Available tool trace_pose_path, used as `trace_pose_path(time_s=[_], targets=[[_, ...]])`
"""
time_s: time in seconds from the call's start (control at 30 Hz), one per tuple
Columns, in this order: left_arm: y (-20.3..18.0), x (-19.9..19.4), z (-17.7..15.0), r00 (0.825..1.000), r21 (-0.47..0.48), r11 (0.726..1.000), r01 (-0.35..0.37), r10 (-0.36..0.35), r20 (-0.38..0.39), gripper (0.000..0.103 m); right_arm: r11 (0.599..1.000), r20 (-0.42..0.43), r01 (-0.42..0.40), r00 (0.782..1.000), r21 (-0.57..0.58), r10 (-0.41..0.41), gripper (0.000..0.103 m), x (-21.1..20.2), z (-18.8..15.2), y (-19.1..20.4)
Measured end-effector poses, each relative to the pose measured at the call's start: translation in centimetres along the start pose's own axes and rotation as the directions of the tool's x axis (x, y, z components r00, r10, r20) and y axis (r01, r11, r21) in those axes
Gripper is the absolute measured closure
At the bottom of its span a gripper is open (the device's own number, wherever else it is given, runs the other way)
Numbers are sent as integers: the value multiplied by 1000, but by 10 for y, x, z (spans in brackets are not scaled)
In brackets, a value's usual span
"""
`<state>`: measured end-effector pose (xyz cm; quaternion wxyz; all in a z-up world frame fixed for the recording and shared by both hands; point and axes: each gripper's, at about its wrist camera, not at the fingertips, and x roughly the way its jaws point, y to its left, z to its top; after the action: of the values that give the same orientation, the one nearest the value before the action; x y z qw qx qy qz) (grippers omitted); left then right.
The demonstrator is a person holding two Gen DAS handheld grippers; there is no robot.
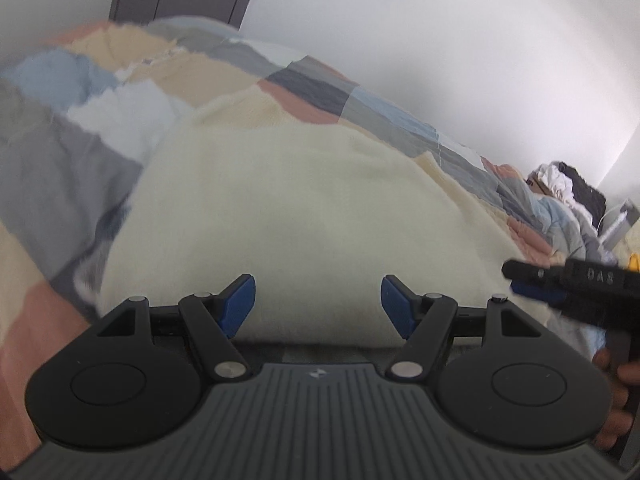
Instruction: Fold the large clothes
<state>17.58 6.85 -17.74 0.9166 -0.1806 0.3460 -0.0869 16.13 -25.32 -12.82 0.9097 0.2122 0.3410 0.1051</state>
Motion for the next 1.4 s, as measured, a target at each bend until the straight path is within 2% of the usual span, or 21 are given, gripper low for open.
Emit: trace_pose_path(time_s=[0.2, 0.23, 0.27, 0.3, 0.33, 0.43, 0.53, 0.6, 0.67, 0.7, 0.77, 0.8, 0.83, 0.93, 0.97, 1.03, 1.1, 1.2, 1.33, 1.4], targets=[[20, 5, -4, 997, -189, 981, 45, -57, -57, 27, 966, -99, -88, 988, 242, 115, 61, 9, -20, -27], [24, 7, -5, 995, -228, 972, 51, -68, -68, 26, 952, -105, -96, 986, 290, 131, 44, 11, -24, -30], [29, 10, -7, 993, -274, 960, 62, -87, -80, 25, 936, -106, -106, 983, 336, 150, 32, 13, -26, -35], [34, 13, -9, 989, -322, 944, 74, -110, -94, 23, 919, -105, -115, 980, 377, 166, 14, 16, -29, -39], [39, 18, -11, 985, -366, 927, 86, -136, -111, 22, 900, -110, -121, 977, 419, 183, 11, 19, -33, -41], [53, 32, -17, 973, -463, 882, 93, -178, -145, 21, 852, -148, -137, 959, 505, 242, 12, 36, -39, -47], [70, 42, -20, 975, -553, 829, 84, -183, -127, 20, 830, -134, -141, 959, 539, 250, 12, 45, -40, -48], [84, 46, -22, 979, -627, 775, 82, -180, -95, 20, 813, -110, -147, 962, 563, 250, 12, 49, -40, -50], [97, 53, -22, 976, -692, 715, 100, -207, -73, 20, 783, -83, -152, 964, 604, 251, 11, 54, -40, -56], [102, 54, -22, 976, -711, 695, 105, -207, -59, 20, 770, -70, -144, 969, 621, 238, 12, 56, -40, -59], [109, 56, -20, 979, -727, 677, 114, -201, -34, 22, 763, -57, -85, 986, 640, 158, 20, 56, -41, -65], [112, 56, -19, 981, -735, 669, 112, -190, -23, 22, 762, -62, -63, 989, 645, 135, 29, 57, -41, -67], [115, 55, -17, 985, -740, 664, 110, -174, -10, 26, 759, -60, -52, 991, 649, 119, 33, 58, -42, -68], [119, 56, -13, 988, -743, 661, 102, -156, -3, 39, 759, -46, -49, 994, 649, 103, 41, 59, -41, -69], [118, 55, -13, 989, -735, 670, 101, -149, 0, 42, 768, -43, -47, 994, 639, 97, 44, 59, -41, -67], [112, 50, -10, 991, -701, 706, 102, -131, 12, 56, 800, -34, -36, 997, 598, 70, 60, 54, -39, -59], [107, 43, -4, 992, -664, 739, 112, -120, 33, 62, 843, -10, -35, 999, 537, 48, 70, 47, -35, -50], [100, 28, 4, 990, -628, 766, 137, -113, 78, 68, 882, 59, -67, 997, 466, 44, 75, 33, -33, -37], [93, 2, 15, 982, -592, 785, 184, -126, 140, 69, 898, 149, -144, 985, 415, 89, 77, 7, -31, -36], [85, -16, 21, 978, -554, 808, 201, -134, 160, 69, 900, 170, -178, 978, 397, 119, 78, -9, -31, -35]])
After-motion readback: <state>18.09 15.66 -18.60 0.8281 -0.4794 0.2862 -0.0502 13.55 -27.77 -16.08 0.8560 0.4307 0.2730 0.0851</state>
